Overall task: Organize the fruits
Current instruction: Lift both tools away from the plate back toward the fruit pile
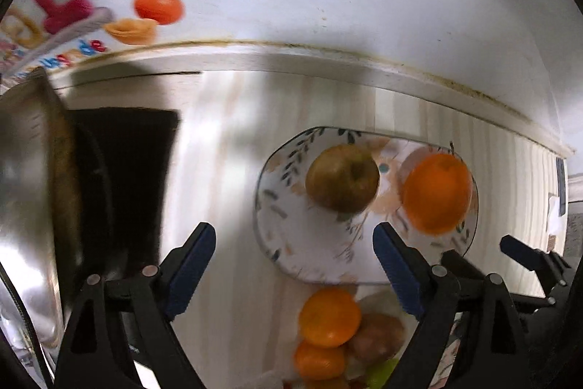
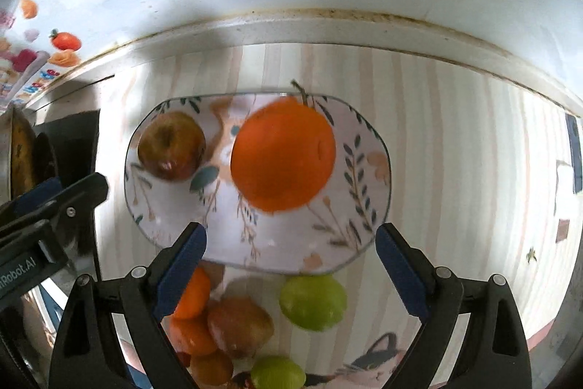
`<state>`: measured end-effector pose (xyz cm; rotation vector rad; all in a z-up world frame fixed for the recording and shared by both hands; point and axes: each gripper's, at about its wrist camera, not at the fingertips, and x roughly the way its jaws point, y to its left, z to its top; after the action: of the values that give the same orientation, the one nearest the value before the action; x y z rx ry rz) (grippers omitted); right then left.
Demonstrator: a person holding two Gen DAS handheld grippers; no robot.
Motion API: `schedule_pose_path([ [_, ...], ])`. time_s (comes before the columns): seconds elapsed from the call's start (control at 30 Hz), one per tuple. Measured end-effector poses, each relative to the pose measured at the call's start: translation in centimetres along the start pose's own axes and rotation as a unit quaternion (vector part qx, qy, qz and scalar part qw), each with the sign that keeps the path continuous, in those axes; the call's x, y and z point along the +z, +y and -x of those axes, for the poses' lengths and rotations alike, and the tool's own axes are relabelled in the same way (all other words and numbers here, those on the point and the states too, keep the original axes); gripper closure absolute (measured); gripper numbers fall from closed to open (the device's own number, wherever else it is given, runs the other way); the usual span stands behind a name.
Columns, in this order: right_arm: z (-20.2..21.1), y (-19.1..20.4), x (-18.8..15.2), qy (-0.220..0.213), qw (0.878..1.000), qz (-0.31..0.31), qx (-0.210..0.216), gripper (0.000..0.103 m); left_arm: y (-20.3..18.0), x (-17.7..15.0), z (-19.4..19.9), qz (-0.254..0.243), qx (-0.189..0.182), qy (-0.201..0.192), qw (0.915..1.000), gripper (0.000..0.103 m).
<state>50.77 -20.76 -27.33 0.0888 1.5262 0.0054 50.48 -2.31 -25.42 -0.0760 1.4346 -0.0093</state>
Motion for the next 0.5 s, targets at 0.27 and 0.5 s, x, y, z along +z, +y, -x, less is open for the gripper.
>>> schedule_pose_path([
  [0.27, 4.7, -0.1, -5.8, -0.06, 0.998, -0.002, -0.012, 0.007, 0.9, -5.7, 4.3, -0.014, 0.022, -0.058, 0.998, 0.015],
  [0.5, 9.2, 1.3, -9.5, -0.114, 0.993, 0.0, -0.015, 0.007, 0.8, -9.0, 8.3, -0.02, 0.019, -0.104, 0.9942, 0.015],
])
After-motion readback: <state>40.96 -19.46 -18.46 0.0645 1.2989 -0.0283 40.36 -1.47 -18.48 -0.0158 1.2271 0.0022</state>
